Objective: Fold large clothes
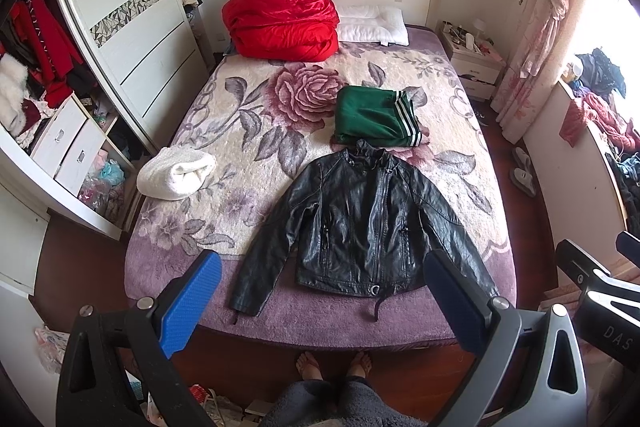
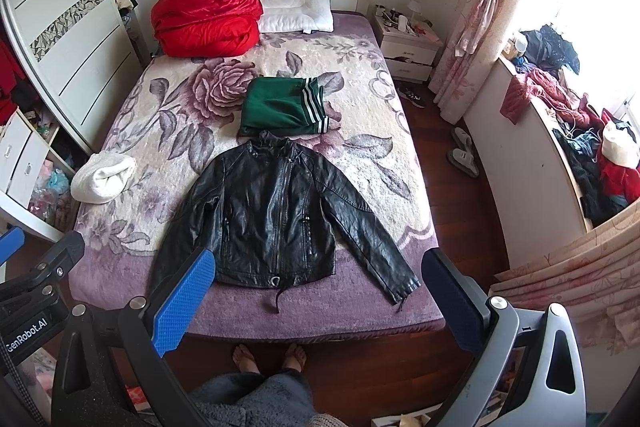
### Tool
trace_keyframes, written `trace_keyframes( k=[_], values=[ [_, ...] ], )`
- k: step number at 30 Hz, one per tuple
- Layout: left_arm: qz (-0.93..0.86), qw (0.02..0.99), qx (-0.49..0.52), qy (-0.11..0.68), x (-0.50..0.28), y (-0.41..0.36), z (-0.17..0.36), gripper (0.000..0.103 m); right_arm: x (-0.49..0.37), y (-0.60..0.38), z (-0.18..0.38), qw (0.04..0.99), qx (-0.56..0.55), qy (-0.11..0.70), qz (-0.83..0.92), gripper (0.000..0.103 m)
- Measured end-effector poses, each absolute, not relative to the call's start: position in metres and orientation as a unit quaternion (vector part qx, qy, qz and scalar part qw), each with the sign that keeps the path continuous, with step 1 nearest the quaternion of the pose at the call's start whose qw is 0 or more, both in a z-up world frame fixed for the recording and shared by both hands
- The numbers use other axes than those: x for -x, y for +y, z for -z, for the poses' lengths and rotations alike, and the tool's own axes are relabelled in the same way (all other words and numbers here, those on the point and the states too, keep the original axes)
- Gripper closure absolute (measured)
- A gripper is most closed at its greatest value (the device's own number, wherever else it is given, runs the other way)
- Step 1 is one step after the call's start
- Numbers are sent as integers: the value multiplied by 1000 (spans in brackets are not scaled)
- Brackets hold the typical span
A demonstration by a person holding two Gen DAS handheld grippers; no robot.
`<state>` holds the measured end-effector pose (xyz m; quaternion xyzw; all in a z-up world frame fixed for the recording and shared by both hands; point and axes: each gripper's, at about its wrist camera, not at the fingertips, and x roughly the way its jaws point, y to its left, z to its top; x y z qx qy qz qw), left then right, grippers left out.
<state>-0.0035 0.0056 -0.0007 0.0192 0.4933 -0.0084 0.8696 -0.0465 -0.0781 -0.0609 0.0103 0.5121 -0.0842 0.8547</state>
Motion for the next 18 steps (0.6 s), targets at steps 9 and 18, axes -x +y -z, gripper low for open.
trace_keyframes(
  k=[9, 18],
  values=[
    [8, 870, -19, 493, 3, 5, 0, 0, 45, -77, 60, 855, -10, 512, 83, 0],
    [5, 869, -19, 494, -10, 12, 0, 0, 42, -74, 60, 855, -10, 512, 83, 0]
  ],
)
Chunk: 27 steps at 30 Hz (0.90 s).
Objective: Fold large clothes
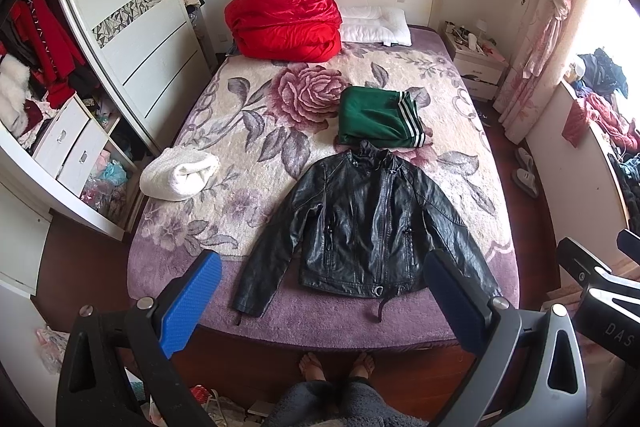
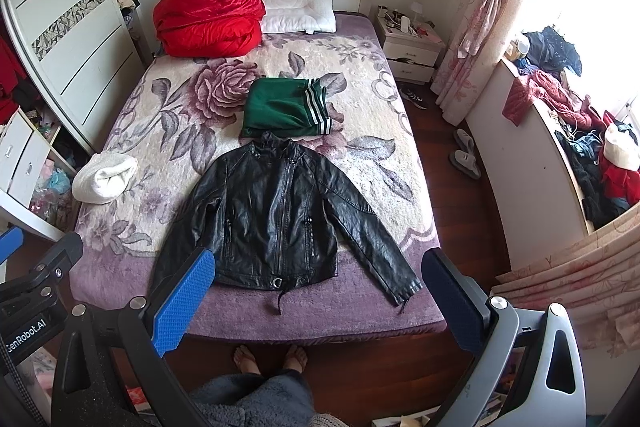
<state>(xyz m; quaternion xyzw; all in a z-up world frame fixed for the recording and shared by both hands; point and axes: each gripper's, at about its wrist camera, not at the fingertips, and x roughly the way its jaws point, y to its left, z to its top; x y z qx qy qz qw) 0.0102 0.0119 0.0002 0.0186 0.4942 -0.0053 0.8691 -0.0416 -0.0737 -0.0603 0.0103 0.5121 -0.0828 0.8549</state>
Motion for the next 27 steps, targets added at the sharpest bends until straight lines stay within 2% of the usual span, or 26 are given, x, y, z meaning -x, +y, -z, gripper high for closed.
trace_keyframes(
  k=[27],
  values=[
    [4, 871, -20, 490, -14, 14, -2, 0, 41, -69, 59, 855, -12, 511, 83, 0]
  ],
)
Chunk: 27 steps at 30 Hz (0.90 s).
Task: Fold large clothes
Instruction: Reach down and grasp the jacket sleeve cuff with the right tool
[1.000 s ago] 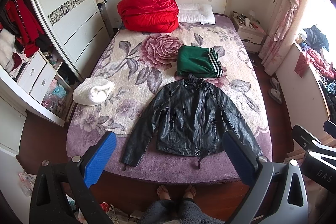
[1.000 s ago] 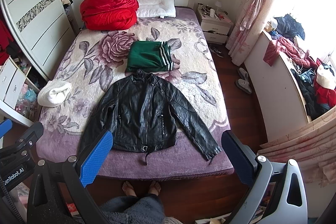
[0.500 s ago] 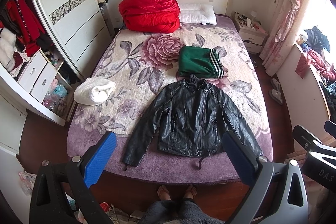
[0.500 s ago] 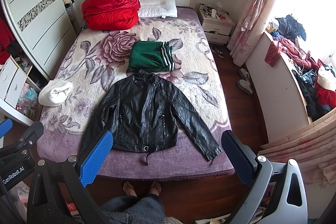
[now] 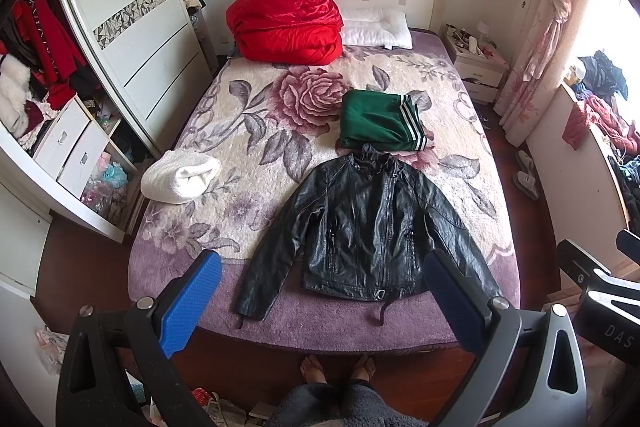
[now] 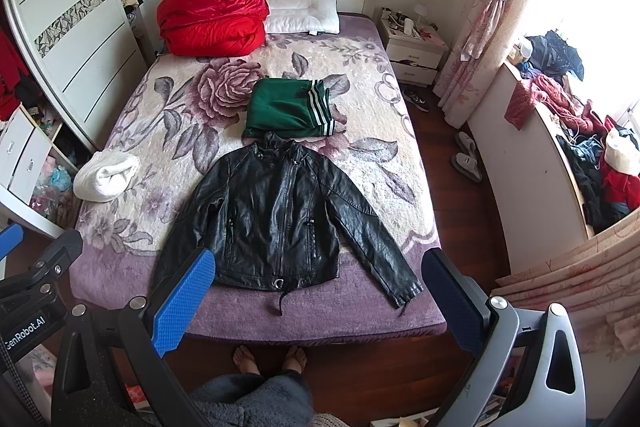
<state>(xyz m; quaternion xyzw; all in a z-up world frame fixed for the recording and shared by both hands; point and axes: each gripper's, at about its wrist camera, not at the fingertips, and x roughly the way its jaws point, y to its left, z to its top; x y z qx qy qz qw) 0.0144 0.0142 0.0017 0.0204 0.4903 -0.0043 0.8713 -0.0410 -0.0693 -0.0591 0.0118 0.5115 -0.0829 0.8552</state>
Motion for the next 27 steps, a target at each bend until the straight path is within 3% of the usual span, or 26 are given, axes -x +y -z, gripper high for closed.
trace_keyframes(
  k=[7, 12, 18, 21, 27],
  values=[
    [12, 872, -21, 490, -25, 16, -1, 0, 32, -58, 67, 851, -19, 518, 83, 0],
    [-3, 887, -57, 459, -54, 20, 34, 0, 11, -60, 94, 846, -80, 518, 98, 0],
    [-11, 878, -85, 470, -103, 10, 129, 0, 7, -167, 215, 775, -230, 557, 192, 1],
    [-22, 854, -93, 511, -128, -4, 191, 0, 16, -223, 300, 731, -313, 563, 225, 25],
    [-47, 809, -109, 576, -152, -36, 313, 0, 57, -326, 516, 605, -515, 543, 273, 26]
  ],
)
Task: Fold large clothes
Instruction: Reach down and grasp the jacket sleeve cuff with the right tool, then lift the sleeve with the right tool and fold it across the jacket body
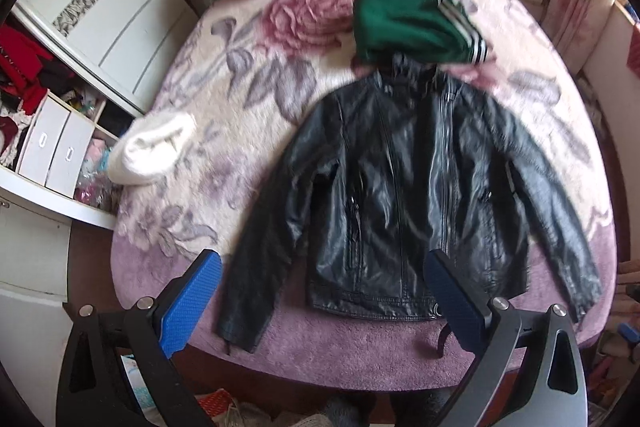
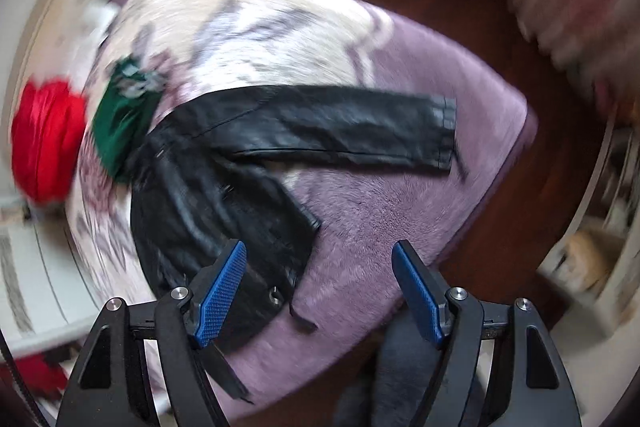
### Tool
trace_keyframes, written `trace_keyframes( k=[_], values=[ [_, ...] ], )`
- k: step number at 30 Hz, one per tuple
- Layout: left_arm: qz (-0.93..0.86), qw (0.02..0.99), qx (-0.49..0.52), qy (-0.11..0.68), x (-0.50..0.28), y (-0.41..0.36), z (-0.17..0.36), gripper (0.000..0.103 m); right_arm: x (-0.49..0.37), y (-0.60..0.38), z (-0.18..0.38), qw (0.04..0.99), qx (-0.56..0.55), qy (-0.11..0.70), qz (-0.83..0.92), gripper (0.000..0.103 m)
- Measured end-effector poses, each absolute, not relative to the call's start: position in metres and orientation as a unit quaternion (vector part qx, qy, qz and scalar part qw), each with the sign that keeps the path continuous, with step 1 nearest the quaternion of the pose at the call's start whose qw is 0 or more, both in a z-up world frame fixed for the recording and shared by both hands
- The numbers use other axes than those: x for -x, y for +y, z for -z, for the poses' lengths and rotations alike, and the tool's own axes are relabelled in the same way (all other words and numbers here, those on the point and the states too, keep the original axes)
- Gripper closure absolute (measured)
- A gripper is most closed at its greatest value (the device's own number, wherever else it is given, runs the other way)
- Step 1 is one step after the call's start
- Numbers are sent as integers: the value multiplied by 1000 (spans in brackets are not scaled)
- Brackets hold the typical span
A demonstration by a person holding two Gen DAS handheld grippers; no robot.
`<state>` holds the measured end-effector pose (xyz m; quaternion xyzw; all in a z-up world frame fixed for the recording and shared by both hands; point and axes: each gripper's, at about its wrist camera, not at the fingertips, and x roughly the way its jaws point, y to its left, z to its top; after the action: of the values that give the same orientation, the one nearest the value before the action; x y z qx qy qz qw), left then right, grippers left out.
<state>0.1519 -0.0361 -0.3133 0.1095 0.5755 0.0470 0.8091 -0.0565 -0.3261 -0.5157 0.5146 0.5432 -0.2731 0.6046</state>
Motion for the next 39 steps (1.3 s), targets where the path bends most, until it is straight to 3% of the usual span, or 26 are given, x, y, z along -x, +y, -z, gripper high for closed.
trace_keyframes(
  k=[6, 8, 11, 14, 15, 17, 20, 22, 25, 27, 28, 29, 34, 36, 37, 39],
  values=[
    [-61, 761, -144, 630, -166, -61, 425, 0, 112, -359, 681, 485, -675, 456, 318, 26],
    [-61, 749, -150, 642, -167, -69, 456, 0, 130, -362, 719, 473, -725, 378, 329, 26],
    [-54, 739, -163, 652, -172, -85, 496, 0, 137, -367, 746, 476, -765, 277, 335, 26],
    [-43, 736, -177, 652, -178, -102, 524, 0, 130, -364, 747, 482, -767, 233, 355, 26],
    [-38, 736, -177, 653, -179, -105, 529, 0, 126, -364, 743, 488, -759, 236, 362, 32],
    [-29, 734, -178, 655, -184, -113, 537, 0, 120, -369, 734, 508, -747, 240, 356, 91],
    [-13, 737, -180, 652, -188, -124, 540, 0, 102, -391, 699, 556, -716, 234, 351, 96],
    [-1, 741, -180, 647, -194, -130, 539, 0, 89, -414, 675, 589, -685, 231, 361, 96],
    [11, 743, -181, 644, -200, -138, 541, 0, 66, -449, 691, 584, -680, 277, 346, 95],
    [13, 743, -175, 646, -202, -139, 543, 0, 61, -456, 709, 562, -704, 288, 325, 80],
    [13, 743, -173, 647, -204, -141, 545, 0, 55, -455, 721, 553, -724, 285, 299, 59],
    [12, 743, -171, 647, -207, -144, 547, 0, 49, -451, 730, 547, -740, 276, 278, 48],
    [6, 750, -173, 638, -229, -152, 560, 0, 46, -450, 753, 540, -763, 188, 301, 48],
    [0, 760, -176, 626, -244, -154, 565, 0, 44, -446, 756, 527, -769, 162, 322, 75],
    [-7, 765, -171, 620, -253, -154, 568, 0, 42, -442, 758, 517, -785, 136, 314, 97],
    [-19, 772, -149, 617, -276, -154, 574, 0, 33, -445, 745, 516, -782, 131, 325, 97]
  ],
)
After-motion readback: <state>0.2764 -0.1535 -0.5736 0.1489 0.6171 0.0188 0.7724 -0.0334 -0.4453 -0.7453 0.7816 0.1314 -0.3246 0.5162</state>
